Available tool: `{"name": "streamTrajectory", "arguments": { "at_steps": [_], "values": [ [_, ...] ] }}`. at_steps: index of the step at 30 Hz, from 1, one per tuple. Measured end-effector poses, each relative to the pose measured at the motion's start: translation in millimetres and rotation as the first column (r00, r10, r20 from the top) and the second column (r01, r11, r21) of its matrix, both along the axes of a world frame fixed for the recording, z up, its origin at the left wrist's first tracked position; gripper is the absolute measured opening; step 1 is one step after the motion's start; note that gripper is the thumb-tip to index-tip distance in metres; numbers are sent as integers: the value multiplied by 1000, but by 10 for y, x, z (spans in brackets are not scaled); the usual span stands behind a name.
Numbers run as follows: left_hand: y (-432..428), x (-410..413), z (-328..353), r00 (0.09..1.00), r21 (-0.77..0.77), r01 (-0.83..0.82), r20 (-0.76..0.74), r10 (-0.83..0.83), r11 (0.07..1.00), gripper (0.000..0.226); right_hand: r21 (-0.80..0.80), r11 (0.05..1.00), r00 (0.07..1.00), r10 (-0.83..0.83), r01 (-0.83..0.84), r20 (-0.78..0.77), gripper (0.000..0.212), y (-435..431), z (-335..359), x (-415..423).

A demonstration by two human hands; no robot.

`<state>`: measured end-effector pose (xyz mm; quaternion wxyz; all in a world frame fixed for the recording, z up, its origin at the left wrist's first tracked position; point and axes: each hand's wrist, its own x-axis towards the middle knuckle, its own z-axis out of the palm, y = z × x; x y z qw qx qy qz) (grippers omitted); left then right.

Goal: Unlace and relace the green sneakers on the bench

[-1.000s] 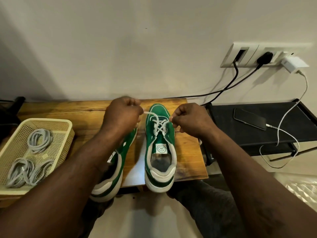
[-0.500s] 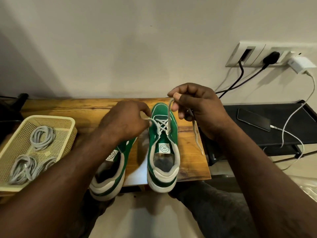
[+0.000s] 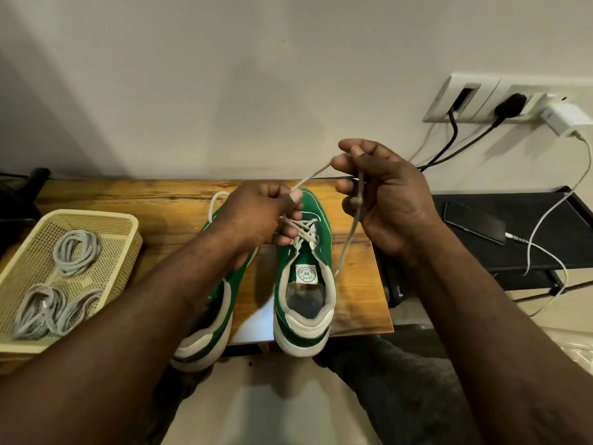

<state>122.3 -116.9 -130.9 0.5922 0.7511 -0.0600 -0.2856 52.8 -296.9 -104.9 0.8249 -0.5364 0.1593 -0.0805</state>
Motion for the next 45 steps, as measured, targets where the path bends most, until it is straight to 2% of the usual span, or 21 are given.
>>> {"name": "streamTrajectory", "arguments": {
  "at_steps": [3, 6, 9, 11, 13, 15, 16, 18, 22, 24, 27, 29, 30, 31, 32, 33, 34, 36, 39, 41, 45],
  "values": [
    [30, 87, -151, 985, 100, -173, 19, 172, 980, 18, -59, 998, 999, -31, 31, -5, 23, -67, -1, -24],
    [43, 143, -217, 936, 105, -352, 33, 351, 930, 10, -95, 995, 1000, -20, 19, -14, 23, -60, -15, -33],
    [50, 154, -186, 899, 134, -431, 151, 412, 892, 3, -28, 1000, 999, -13, 12, -31, 24, 32, -25, 4],
    [30, 109, -108, 942, 101, -299, 189, 277, 949, 5, 82, 996, 999, -26, 29, -33, 26, 110, -33, 33],
    [-10, 12, -3, 996, 13, -1, 95, 0, 1000, 17, 180, 982, 998, -48, 52, -30, 28, 178, -42, 54],
    [-44, -85, 61, 960, -50, 276, -43, -278, 960, 32, 255, 963, 997, -78, 83, -29, 28, 221, -57, 74],
    [-55, -115, 62, 927, -45, 369, -59, -371, 929, 33, 288, 952, 995, -95, 100, -29, 28, 233, -62, 81],
    [-60, -130, 16, 895, 3, 447, -24, -446, 895, 22, 332, 934, 991, -131, 136, -38, 28, 238, -70, 92],
    [-20, -71, -17, 916, 31, 401, -13, -401, 915, 13, 341, 921, 982, -178, 189, -65, 27, 205, -107, 106],
    [-1, -31, -22, 953, 14, 299, -45, -298, 954, 15, 249, 943, 975, -204, 221, -92, 28, 169, -118, 112],
    [27, 54, -45, 990, 31, 137, -36, -136, 990, 17, -13, 960, 952, -278, 278, -131, 28, 52, -160, 125],
    [46, 85, -70, 995, 88, 78, 62, -83, 993, 14, -361, 907, 930, -305, 218, -204, 22, -45, -241, 108],
    [54, 89, -84, 989, 117, 56, 129, -71, 992, 13, -613, 784, 915, -313, 98, -254, 17, -89, -283, 87],
    [56, 84, -100, 977, 149, 44, 200, -73, 988, 13, -802, 593, 894, -314, -77, -318, 17, -106, -321, 63],
    [51, 75, -116, 962, 178, 37, 260, -84, 983, 12, -890, 384, 865, -326, -246, -380, 27, -89, -340, 36],
    [41, 66, -126, 949, 199, 34, 300, -94, 979, 11, -907, 239, 852, -326, -346, -410, 38, -54, -344, 18],
    [28, 57, -128, 940, 215, 32, 325, -102, 976, 9, -911, 182, 864, -293, -371, -410, 45, 5, -318, 11],
    [12, 52, -121, 928, 231, 38, 352, -120, 972, 7, -923, 206, 934, -89, -324, -347, 46, 107, -282, 28],
    [6, 45, -110, 928, 201, 9, 363, -83, 980, 6, -856, 344, 921, 181, -387, -344, 32, 206, -316, 57],
    [15, 45, -137, 923, 215, -44, 382, -43, 976, 18, -830, 394, 918, 206, -395, -339, 17, 200, -352, 55],
    [33, 41, -169, 940, 243, -14, 333, -70, 970, 18, -822, 457, 938, 221, -341, -267, 14, 169, -379, 44]
  ]
}}
